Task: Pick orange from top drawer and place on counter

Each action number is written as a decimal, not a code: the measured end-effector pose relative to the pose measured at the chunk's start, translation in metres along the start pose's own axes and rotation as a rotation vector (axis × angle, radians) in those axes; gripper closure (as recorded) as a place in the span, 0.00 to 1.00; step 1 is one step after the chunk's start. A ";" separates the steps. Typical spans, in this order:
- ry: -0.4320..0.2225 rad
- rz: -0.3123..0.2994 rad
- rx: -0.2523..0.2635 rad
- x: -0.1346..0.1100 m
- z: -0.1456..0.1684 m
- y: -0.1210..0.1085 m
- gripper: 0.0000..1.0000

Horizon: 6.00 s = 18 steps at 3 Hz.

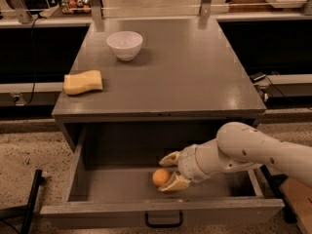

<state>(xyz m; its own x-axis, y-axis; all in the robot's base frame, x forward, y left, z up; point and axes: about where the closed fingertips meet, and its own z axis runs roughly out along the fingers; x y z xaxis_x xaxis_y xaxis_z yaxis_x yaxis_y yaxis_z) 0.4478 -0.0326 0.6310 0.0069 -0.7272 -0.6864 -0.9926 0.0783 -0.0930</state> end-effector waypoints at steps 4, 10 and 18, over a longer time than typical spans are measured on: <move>-0.085 0.066 0.016 -0.009 -0.010 -0.013 0.96; -0.115 0.240 0.107 -0.077 -0.234 -0.129 1.00; -0.097 0.277 0.243 -0.069 -0.204 -0.198 0.00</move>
Offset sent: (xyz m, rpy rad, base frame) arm 0.0073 0.0027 -0.0264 0.0164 0.0326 -0.0053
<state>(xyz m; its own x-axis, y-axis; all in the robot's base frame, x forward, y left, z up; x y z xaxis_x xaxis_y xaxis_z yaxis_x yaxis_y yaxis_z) 0.6194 -0.1377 0.8440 -0.2349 -0.5884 -0.7737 -0.9005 0.4313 -0.0547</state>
